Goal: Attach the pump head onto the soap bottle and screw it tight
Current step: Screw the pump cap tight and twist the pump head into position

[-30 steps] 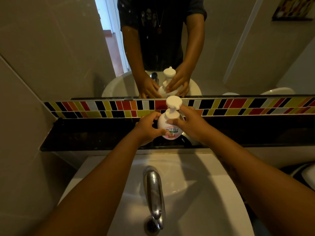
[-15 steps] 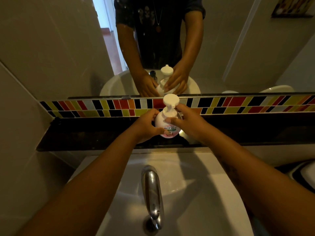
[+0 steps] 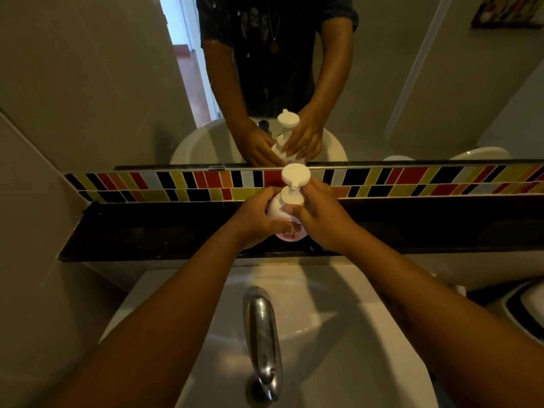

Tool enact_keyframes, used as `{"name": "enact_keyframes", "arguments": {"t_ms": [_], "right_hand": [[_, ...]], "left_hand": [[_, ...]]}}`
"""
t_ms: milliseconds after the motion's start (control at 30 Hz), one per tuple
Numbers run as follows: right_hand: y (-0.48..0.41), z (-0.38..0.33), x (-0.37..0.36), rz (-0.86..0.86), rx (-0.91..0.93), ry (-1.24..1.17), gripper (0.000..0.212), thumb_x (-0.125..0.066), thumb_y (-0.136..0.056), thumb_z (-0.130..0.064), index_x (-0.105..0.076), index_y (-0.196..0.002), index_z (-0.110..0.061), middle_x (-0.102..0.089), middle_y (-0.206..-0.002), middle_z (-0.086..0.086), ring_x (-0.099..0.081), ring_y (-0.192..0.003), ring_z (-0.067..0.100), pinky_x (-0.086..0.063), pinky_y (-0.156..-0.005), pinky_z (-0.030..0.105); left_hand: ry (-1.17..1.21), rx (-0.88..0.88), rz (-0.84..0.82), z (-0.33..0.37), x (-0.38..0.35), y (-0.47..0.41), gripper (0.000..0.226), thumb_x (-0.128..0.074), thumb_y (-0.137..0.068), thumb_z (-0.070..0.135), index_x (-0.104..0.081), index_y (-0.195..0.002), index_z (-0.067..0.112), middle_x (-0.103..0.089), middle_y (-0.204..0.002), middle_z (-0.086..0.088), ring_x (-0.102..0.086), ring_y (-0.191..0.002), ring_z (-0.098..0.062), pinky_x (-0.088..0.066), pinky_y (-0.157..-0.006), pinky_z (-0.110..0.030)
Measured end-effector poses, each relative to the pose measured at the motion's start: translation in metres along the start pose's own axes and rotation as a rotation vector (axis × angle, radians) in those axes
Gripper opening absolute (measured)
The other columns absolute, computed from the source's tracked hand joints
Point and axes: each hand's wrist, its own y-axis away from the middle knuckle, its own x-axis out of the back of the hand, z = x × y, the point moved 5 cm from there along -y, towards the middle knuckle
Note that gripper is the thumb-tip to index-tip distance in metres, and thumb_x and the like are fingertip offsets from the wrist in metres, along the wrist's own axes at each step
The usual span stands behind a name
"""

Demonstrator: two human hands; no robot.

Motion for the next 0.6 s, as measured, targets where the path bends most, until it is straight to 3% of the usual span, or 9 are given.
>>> {"name": "enact_keyframes", "arguments": {"t_ms": [267, 400, 533, 600], "right_hand": [[0.005, -0.003, -0.009, 0.164, -0.049, 0.092, 0.057, -0.065, -0.082, -0.032, -0.040, -0.130, -0.013, -0.047, -0.132, 0.012, -0.046, -0.122, 0.027, -0.043, -0.098, 0.036], [0.000, -0.003, -0.002, -0.004, -0.049, -0.113, 0.058, -0.066, -0.082, -0.026, -0.040, -0.134, -0.019, -0.045, -0.135, 0.007, -0.046, -0.125, 0.026, -0.044, -0.098, 0.036], [0.000, -0.012, 0.024, -0.098, -0.033, -0.134, 0.086, -0.075, -0.074, -0.023, -0.026, -0.144, -0.028, -0.039, -0.148, 0.003, -0.038, -0.135, 0.023, -0.039, -0.100, 0.037], [0.000, -0.020, 0.040, -0.112, -0.024, -0.167, 0.098, -0.077, -0.071, -0.026, -0.015, -0.147, -0.032, -0.036, -0.151, 0.001, -0.034, -0.137, 0.021, -0.038, -0.100, 0.036]], "left_hand": [[0.060, -0.043, 0.102, -0.005, -0.005, 0.005, 0.066, -0.080, -0.070, 0.015, -0.049, -0.128, 0.019, -0.058, -0.125, -0.006, -0.059, -0.112, -0.022, -0.054, -0.090, -0.039], [0.047, -0.032, 0.094, -0.006, -0.004, 0.004, 0.065, -0.081, -0.070, 0.012, -0.050, -0.127, 0.018, -0.059, -0.125, -0.007, -0.059, -0.113, -0.022, -0.054, -0.092, -0.042], [0.005, -0.031, 0.094, -0.002, -0.006, 0.003, 0.063, -0.082, -0.073, 0.015, -0.050, -0.127, 0.018, -0.059, -0.121, 0.000, -0.058, -0.108, -0.013, -0.052, -0.083, -0.025], [0.012, 0.000, 0.080, -0.003, -0.005, 0.001, 0.061, -0.081, -0.073, 0.012, -0.051, -0.126, 0.018, -0.060, -0.122, -0.002, -0.059, -0.110, -0.017, -0.054, -0.085, -0.030]]}}
